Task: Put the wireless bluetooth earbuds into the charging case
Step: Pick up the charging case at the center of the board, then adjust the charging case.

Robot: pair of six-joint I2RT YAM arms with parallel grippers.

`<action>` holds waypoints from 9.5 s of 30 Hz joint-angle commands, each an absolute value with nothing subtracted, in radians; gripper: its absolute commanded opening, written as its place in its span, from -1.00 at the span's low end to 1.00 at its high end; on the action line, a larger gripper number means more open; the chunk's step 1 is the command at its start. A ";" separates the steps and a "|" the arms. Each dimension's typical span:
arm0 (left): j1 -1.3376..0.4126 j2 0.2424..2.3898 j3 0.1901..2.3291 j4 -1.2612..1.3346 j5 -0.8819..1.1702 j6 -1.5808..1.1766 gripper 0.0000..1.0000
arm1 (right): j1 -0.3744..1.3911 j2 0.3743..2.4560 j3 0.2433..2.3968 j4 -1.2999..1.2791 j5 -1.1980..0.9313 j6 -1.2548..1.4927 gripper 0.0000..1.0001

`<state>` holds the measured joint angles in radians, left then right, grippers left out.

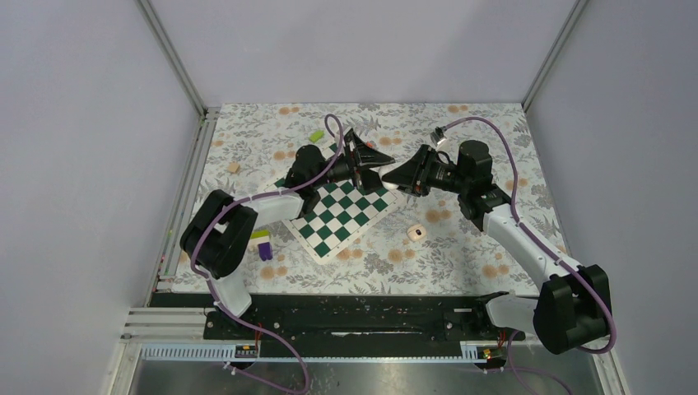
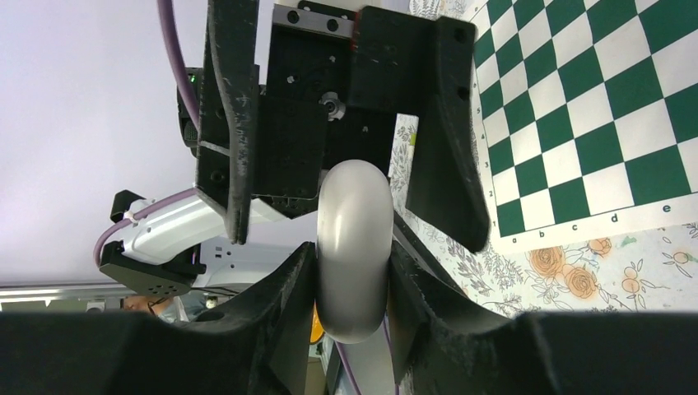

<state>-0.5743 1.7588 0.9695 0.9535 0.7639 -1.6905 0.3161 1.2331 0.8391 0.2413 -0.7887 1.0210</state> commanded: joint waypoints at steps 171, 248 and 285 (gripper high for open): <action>-0.584 1.614 1.170 0.457 0.805 -1.243 0.60 | 0.272 1.209 1.000 -0.032 -0.838 0.776 -0.92; -1.088 1.152 0.886 0.212 0.084 0.767 0.42 | 0.273 1.130 0.813 0.049 -1.194 1.476 -1.00; -1.065 1.159 0.949 0.032 0.070 0.493 -1.00 | 0.267 1.147 0.795 0.276 -1.184 1.509 0.30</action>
